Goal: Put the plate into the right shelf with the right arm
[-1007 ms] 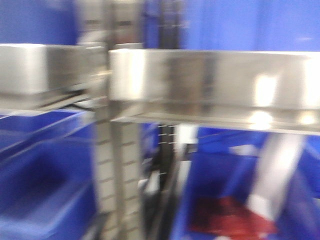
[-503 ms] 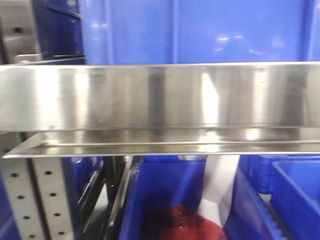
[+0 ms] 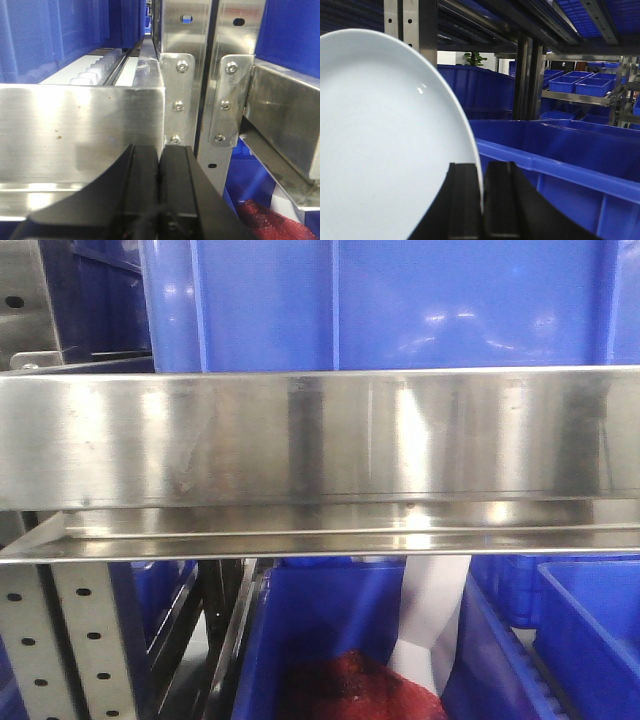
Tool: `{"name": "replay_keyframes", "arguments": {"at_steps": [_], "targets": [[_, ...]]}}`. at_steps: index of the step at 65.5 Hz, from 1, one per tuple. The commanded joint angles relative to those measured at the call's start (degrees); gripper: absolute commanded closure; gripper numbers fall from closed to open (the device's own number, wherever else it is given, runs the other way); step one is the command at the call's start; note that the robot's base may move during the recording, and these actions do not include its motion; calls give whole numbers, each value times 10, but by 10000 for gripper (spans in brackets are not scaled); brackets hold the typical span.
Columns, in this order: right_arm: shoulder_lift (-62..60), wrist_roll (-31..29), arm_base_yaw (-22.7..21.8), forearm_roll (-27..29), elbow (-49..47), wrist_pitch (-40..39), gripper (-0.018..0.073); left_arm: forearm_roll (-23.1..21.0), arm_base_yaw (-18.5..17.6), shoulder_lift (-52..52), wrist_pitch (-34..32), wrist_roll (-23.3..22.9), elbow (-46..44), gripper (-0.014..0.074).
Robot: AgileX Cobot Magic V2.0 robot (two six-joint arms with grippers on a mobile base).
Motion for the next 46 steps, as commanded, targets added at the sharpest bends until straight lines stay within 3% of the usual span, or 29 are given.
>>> {"name": "replay_keyframes", "arguments": {"at_steps": [1,25,46], "targets": [[8,1,-2,9,-15,-59,498,-2,-3,-4,-49,-2,5,643],[30,4,-2,33,-29,-109,498,-2,-3,-4,-49,-2,5,643],[219,4,-2,40,-179,-141,498,-2,-3,-4,-49,-2,5,643]]}}
